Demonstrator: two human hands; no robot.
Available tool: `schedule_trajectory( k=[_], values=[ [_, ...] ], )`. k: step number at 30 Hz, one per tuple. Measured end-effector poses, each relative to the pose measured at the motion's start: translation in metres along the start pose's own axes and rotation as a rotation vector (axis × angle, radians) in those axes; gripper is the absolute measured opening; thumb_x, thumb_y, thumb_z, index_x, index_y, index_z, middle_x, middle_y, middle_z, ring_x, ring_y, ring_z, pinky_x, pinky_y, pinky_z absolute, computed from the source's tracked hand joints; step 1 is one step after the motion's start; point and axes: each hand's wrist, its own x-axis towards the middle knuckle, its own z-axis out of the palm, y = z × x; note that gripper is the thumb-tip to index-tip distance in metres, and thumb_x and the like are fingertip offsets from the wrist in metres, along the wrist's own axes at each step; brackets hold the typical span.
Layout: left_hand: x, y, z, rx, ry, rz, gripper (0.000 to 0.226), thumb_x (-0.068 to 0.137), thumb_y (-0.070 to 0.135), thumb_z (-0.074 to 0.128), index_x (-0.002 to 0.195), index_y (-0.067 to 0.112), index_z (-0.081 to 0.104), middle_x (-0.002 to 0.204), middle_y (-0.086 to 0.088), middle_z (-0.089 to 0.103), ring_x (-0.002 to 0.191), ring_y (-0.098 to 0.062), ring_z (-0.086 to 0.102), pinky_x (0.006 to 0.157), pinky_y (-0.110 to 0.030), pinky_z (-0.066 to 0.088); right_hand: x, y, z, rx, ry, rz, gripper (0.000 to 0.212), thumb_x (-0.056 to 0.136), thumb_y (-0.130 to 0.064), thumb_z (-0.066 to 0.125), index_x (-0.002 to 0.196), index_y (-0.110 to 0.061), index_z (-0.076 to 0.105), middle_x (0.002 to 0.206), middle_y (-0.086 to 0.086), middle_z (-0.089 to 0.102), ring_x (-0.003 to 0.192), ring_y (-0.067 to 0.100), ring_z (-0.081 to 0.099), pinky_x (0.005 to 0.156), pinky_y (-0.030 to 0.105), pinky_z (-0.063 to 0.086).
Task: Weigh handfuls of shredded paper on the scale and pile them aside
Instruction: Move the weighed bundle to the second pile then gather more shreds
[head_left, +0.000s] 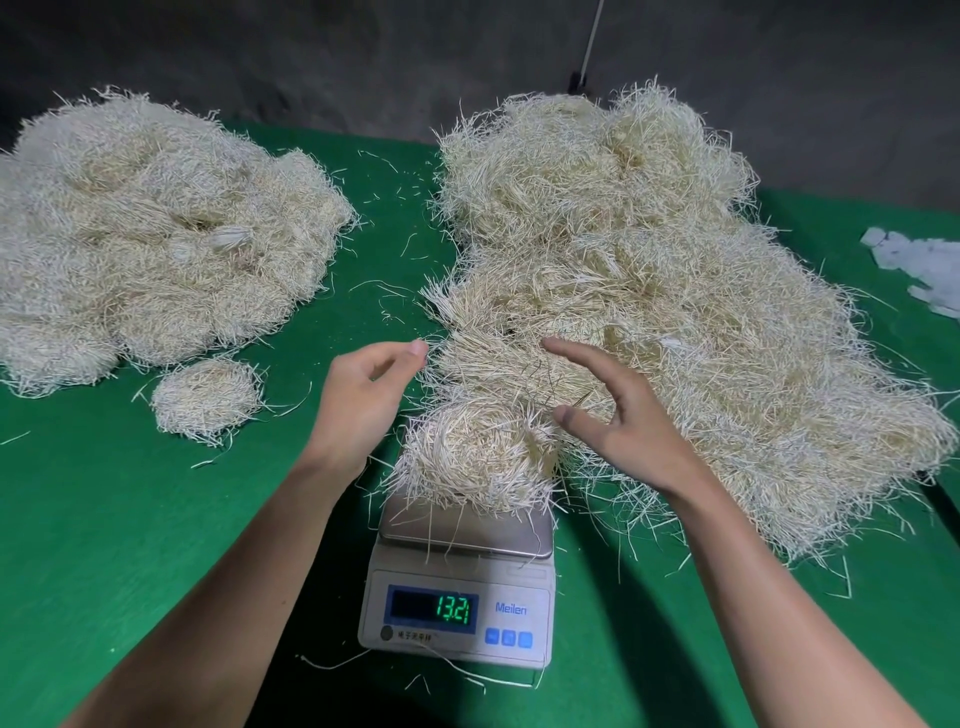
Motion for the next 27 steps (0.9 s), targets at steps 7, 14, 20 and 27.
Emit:
schedule_trajectory(
  k=[7,14,20,27],
  values=[
    [0.002,-0.003,0.000,0.008,-0.008,-0.009,0.011,0.092,0.033,0.057,0.089,0.036,0.067,0.099,0.017,0.069,0.091,0.019,0.057,0.073,-0.001,0.034,0.003,0.004,0.000,-0.013,-0.010,-0.009,0.072,0.082,-0.013,0.068,0.128,-0.055,0.032,0.134,-0.042,0.031,0.125,-0.021,0.027,0.104,0.015,0.020],
    [0.009,-0.023,0.002,0.272,-0.114,-0.084,0.032,0.096,0.036,0.050,0.121,0.021,0.063,0.126,0.008,0.061,0.116,-0.008,0.053,0.102,-0.030,0.036,0.015,0.012,0.030,-0.448,-0.350,0.072,0.120,0.061,-0.055,0.078,0.132,-0.066,-0.018,0.151,-0.014,-0.030,0.140,0.017,-0.028,0.112,0.052,-0.014],
    [0.003,-0.039,0.009,0.605,-0.300,-0.202,0.032,0.101,0.033,0.037,0.123,0.024,0.058,0.106,-0.001,0.066,0.103,-0.024,0.060,0.106,-0.056,0.032,0.027,0.032,0.070,-0.637,-0.518,0.130,0.132,0.057,-0.057,0.081,0.124,-0.064,-0.033,0.143,-0.007,-0.044,0.134,0.029,-0.035,0.107,0.057,-0.015],
    [0.005,-0.038,0.003,0.155,-0.134,-0.224,0.029,0.097,0.019,0.046,0.124,0.024,0.056,0.117,-0.001,0.063,0.094,-0.008,0.060,0.080,-0.032,0.047,0.024,0.055,0.081,-0.454,-0.330,0.146,0.083,0.073,-0.026,0.077,0.137,-0.048,0.028,0.138,0.005,0.044,0.119,0.024,0.050,0.093,0.035,0.045]
  ],
)
